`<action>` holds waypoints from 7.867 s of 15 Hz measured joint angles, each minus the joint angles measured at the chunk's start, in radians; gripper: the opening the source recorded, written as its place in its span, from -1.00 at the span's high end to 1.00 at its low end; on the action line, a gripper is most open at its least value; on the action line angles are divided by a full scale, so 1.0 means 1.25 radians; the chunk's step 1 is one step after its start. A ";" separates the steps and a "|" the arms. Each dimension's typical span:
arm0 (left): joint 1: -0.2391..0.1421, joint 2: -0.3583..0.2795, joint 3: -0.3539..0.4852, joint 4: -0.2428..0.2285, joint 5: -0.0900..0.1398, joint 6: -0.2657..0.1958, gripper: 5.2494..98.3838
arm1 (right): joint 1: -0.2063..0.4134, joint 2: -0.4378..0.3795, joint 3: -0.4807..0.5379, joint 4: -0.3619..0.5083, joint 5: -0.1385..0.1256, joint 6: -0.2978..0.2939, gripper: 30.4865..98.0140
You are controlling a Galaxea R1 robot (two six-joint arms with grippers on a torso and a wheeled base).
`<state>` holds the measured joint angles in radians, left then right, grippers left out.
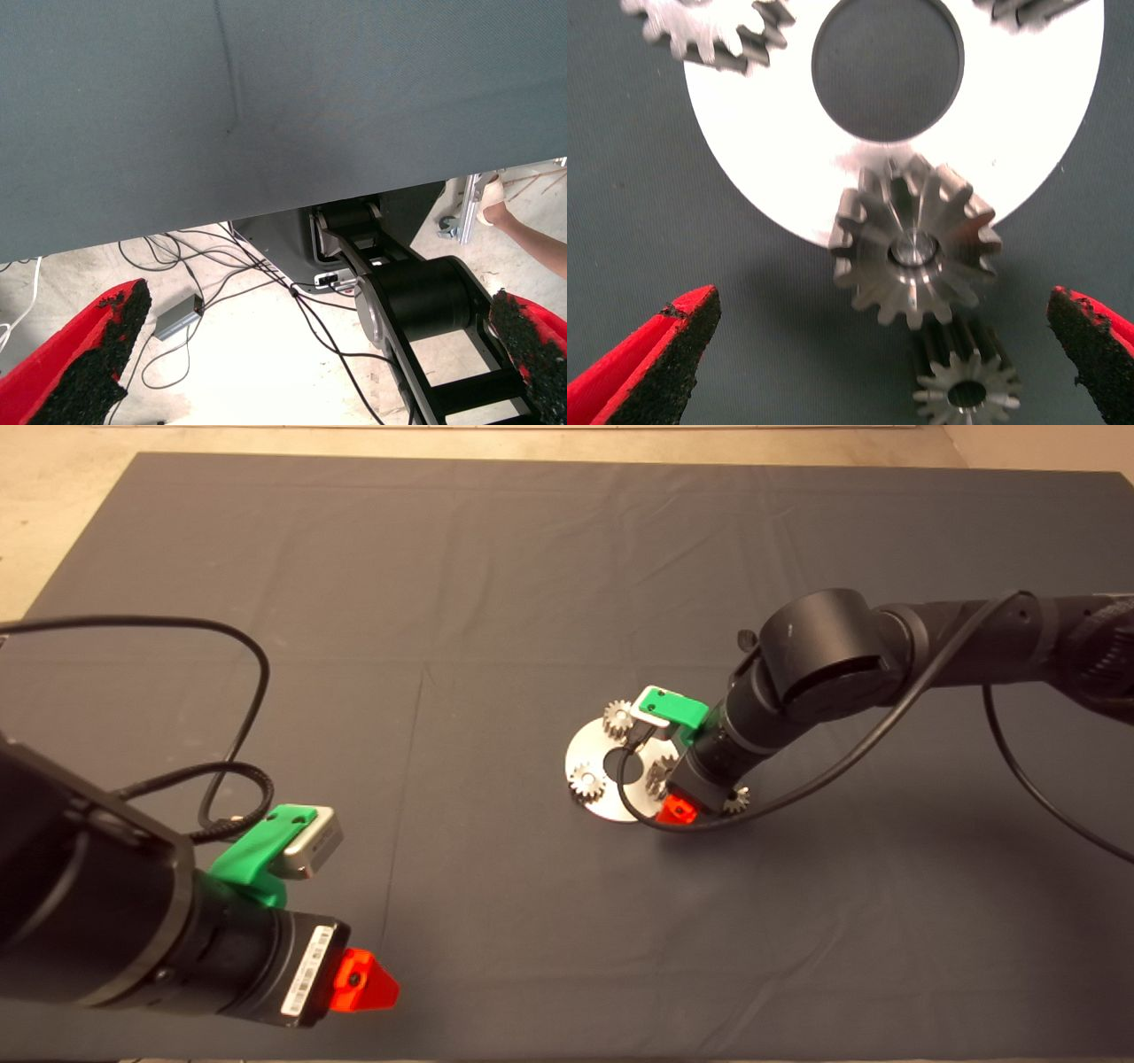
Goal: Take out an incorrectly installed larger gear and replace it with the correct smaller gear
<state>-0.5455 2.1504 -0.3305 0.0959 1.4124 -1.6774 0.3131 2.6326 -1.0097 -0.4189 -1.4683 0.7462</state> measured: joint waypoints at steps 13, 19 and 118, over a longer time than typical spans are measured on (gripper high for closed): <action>0.000 0.000 0.000 0.000 -0.002 0.000 -1.00 | -0.013 0.042 -0.065 -0.002 0.014 0.002 -0.63; 0.004 0.002 0.000 0.000 -0.002 0.000 -1.00 | -0.039 0.039 -0.075 -0.006 0.013 0.000 -0.50; 0.033 0.015 0.000 0.000 -0.006 -0.001 -1.00 | 0.044 -0.153 0.102 0.027 -0.040 0.149 -0.41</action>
<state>-0.5040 2.1696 -0.3304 0.0957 1.4055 -1.6783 0.3683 2.4409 -0.8823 -0.3848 -1.5186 0.9328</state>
